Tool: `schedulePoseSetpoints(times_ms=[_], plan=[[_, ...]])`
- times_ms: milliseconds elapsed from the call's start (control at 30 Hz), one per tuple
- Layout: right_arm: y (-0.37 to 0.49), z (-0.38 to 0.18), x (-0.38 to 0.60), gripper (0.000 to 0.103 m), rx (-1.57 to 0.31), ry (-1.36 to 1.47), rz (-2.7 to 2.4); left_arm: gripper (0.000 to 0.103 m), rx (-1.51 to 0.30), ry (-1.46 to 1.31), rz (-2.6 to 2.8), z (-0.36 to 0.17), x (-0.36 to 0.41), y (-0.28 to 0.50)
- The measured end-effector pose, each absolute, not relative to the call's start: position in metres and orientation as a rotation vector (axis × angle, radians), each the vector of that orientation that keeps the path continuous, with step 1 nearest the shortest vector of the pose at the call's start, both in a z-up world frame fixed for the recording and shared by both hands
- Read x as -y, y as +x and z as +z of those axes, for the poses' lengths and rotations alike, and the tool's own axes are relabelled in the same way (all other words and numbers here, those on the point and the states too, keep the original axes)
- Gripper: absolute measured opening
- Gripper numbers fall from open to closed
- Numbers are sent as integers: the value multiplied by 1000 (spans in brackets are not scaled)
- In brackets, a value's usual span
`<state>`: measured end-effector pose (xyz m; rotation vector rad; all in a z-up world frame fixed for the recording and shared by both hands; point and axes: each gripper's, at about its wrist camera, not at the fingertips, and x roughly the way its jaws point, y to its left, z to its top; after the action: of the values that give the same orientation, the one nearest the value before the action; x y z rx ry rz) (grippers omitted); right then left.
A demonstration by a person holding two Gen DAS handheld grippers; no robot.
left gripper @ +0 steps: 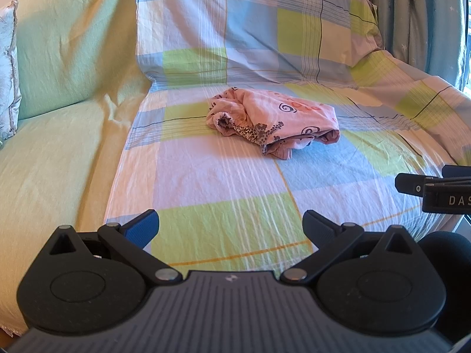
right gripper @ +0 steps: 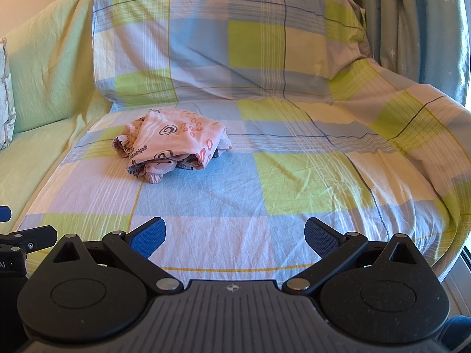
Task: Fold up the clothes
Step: 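Move both grippers toward the crumpled pink shirt on the sofa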
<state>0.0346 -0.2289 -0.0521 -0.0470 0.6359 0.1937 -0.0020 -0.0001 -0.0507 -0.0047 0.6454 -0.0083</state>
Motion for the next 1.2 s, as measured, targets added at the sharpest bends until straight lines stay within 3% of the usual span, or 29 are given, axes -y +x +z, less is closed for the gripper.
schedulePoseSetpoints(times_ms=[400,1200], plan=[[35,-51,232,103,-626,-31,201,102,-639,31,19,-46,5,-6],[8,-13,281,103,-574,70,327,102,-557,142,22,26,39,-40]])
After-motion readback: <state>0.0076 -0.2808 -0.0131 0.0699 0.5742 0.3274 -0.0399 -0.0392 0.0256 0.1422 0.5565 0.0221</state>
